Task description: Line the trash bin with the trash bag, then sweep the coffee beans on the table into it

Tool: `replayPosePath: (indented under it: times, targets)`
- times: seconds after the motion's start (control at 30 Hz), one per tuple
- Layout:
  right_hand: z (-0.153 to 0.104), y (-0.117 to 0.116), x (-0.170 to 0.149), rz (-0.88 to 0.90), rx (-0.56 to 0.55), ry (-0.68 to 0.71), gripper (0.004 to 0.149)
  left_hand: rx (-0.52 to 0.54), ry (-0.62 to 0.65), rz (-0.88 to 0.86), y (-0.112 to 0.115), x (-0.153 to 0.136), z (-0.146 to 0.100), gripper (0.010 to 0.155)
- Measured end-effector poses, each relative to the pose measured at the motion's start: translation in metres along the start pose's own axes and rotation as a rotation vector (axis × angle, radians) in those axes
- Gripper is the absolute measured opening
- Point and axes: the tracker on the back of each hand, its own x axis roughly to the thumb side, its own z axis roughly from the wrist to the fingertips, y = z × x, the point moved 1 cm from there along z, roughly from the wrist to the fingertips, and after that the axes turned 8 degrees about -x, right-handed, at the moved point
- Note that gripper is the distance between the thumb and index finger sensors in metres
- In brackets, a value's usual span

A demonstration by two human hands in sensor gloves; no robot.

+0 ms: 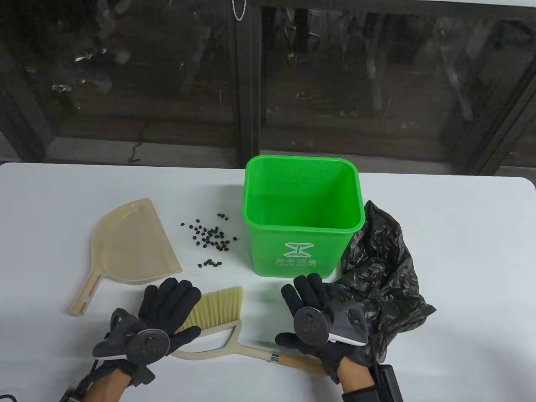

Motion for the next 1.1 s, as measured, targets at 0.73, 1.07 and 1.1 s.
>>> replayPosePath:
  times: [0.73, 1.07, 1.1]
  targets:
    - [-0.011, 0.011, -0.054, -0.029, 0.149, -0.292, 0.096, 0.020, -0.002, -0.008, -0.002, -0.003, 0.000, 0.074]
    - [-0.008, -0.032, -0.089, -0.195, 0.244, -0.558, 0.087, 0.031, -0.011, -0.011, -0.003, -0.004, -0.001, 0.074]
    - [-0.009, -0.035, -0.091, -0.200, 0.244, -0.571, 0.084, 0.031, -0.012, -0.010, -0.003, -0.004, -0.001, 0.074]
